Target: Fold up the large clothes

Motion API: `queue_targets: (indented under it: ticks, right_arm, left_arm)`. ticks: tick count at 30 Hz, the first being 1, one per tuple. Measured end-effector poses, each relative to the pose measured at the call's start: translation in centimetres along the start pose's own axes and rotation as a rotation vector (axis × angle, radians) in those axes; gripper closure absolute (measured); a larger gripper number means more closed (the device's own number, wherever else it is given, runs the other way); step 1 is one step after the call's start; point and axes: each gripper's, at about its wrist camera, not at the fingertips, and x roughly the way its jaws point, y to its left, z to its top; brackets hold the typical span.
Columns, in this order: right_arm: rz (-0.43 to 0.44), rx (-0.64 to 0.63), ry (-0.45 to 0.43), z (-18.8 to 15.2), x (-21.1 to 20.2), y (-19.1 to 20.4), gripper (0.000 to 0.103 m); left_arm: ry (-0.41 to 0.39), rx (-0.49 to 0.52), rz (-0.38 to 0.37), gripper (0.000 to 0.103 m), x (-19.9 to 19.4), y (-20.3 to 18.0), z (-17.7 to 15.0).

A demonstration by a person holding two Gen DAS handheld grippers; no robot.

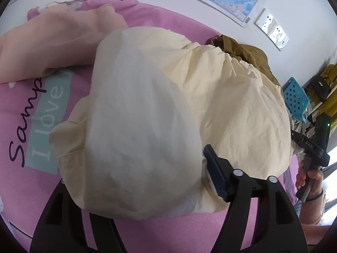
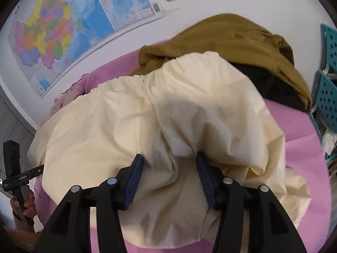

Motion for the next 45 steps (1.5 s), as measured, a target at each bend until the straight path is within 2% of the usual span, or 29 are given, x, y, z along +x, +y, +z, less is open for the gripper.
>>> queue_targets:
  ticks: [2,4,7,10,17,21,22,25,27,29,31,32,34,36,37,38,40,41,43,45]
  right_arm:
    - [0.000,0.003,0.004,0.1,0.0,0.2,0.048]
    - [0.027,0.018,0.010,-0.1,-0.5,0.2,0.043]
    - [0.073,0.065,-0.009,-0.3,-2.4,-0.3,0.036]
    - [0.105,0.093,-0.047,-0.7,-4.8,-0.6,0.036]
    - [0.123,0.165,-0.091,-1.8,-7.4,-2.2,0.032]
    - [0.126,0.176,-0.119,-2.2,-8.6,-2.9,0.032]
    - [0.129,0.167,-0.122,-2.1,-8.6,-2.6,0.031]
    - [0.136,0.085,-0.106,-1.2,-7.8,-0.3,0.031]
    - [0.113,-0.006,-0.093,-0.5,-6.9,2.0,0.031]
    - [0.103,-0.111,-0.082,0.4,-5.5,4.8,0.031]
    - [0.043,-0.194,-0.072,1.3,-3.7,7.0,0.028]
    - [0.017,-0.221,-0.068,1.6,-3.0,7.7,0.027]
    - [-0.008,-0.259,-0.042,2.4,-0.9,8.8,0.027]
    - [-0.009,-0.268,-0.012,3.4,1.3,9.3,0.040]
    - [-0.008,-0.276,0.009,3.8,2.2,9.5,0.066]
    - [-0.003,-0.282,0.022,4.2,2.8,9.7,0.088]
    - [0.004,-0.287,0.016,5.2,3.2,10.1,0.100]
    - [-0.003,-0.291,-0.005,5.6,2.9,10.3,0.102]
    - [-0.050,-0.322,-0.070,6.8,2.2,11.2,0.102]
    - [-0.055,-0.319,-0.071,7.6,2.8,11.4,0.102]
  left_arm:
    - [0.013,-0.010,-0.018,0.021,0.4,0.3,0.0]
    - [0.006,-0.013,-0.031,0.020,0.4,0.3,-0.1]
    - [0.007,-0.003,-0.024,0.020,0.4,0.2,-0.1]
    - [0.009,-0.004,-0.024,0.021,0.4,0.2,0.0]
    - [0.015,-0.040,-0.046,0.021,0.1,0.8,0.2]
    - [0.014,-0.045,-0.022,0.020,-0.5,1.5,0.3]
    - [0.016,-0.048,-0.006,0.016,-0.6,1.7,0.3]
    - [0.002,-0.040,0.037,0.014,-1.9,1.9,0.3]
    - [-0.037,-0.006,0.092,0.018,-3.6,1.1,0.5]
    - [-0.105,0.066,0.191,0.021,-5.8,-0.4,0.6]
    - [-0.237,0.135,0.324,0.022,-8.7,-1.7,1.0]
    - [-0.272,0.147,0.332,0.020,-9.7,-1.9,1.3]
    - [-0.292,0.183,0.231,0.015,-10.8,-2.3,2.0]
    - [-0.280,0.204,0.189,0.016,-10.3,-2.8,2.7]
    - [-0.248,0.231,0.154,0.016,-9.4,-3.2,3.1]
    - [-0.211,0.248,0.125,0.017,-7.9,-3.6,3.6]
    - [-0.140,0.259,0.102,0.020,-5.3,-4.0,4.2]
    - [-0.113,0.257,0.101,0.027,-4.0,-4.0,4.5]
    - [-0.090,0.251,0.112,0.028,-2.4,-4.0,5.2]
    - [-0.089,0.241,0.108,0.028,-1.7,-3.9,6.0]
